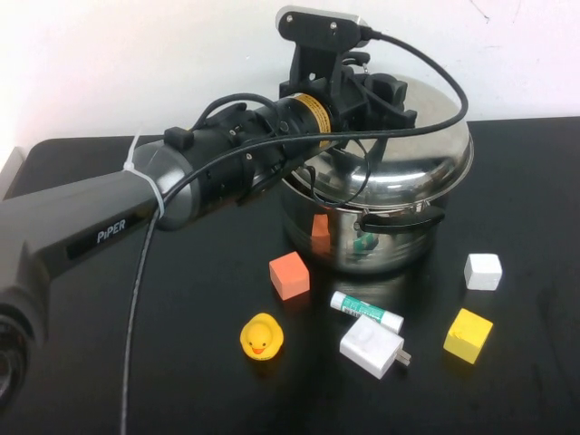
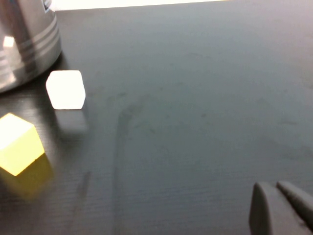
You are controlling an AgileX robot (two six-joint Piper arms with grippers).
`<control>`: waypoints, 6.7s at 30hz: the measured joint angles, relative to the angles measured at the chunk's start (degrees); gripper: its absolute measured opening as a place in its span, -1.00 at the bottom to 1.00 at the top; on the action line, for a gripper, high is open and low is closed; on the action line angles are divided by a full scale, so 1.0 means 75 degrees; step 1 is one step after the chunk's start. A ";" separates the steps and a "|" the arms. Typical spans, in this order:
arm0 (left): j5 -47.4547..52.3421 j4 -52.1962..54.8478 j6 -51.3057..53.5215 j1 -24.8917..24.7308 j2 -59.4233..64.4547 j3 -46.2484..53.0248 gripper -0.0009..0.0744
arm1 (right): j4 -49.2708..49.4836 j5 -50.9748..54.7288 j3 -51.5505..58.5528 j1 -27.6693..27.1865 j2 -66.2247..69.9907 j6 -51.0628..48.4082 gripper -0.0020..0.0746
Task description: Cover the pot
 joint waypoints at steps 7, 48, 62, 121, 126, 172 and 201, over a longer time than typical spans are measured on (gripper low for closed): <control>0.0193 0.0006 0.0017 0.0079 0.0026 -0.0014 -0.09 | 0.0000 0.0000 0.0000 0.0000 0.0000 0.0000 -0.95; 0.1737 0.0066 0.0023 0.0122 0.0044 -0.0692 -0.09 | 0.0000 0.0000 0.0000 0.0000 0.0000 0.0000 -0.95; 0.0903 0.0305 -0.0149 0.0122 0.0077 -0.0692 -0.09 | 0.0000 0.0000 0.0000 0.0000 0.0000 0.0000 -0.95; 0.0026 0.1385 -0.1227 0.0091 0.0262 -0.0241 -0.09 | 0.0000 0.0000 0.0000 0.0000 0.0000 0.0000 -0.95; -0.0106 0.1730 -0.1330 0.0121 0.0262 -0.0241 -0.08 | 0.0000 0.0000 0.0000 0.0000 0.0000 0.0000 -0.95; 0.6418 0.0959 0.0947 -0.0390 -0.6419 -0.0102 -0.98 | 0.0000 0.0000 0.0000 0.0000 0.0000 0.0000 -0.95; 0.6106 -0.0565 -0.0570 -0.0684 -1.3213 0.9018 -0.98 | 0.0000 0.0000 0.0000 0.0000 0.0000 0.0000 -0.95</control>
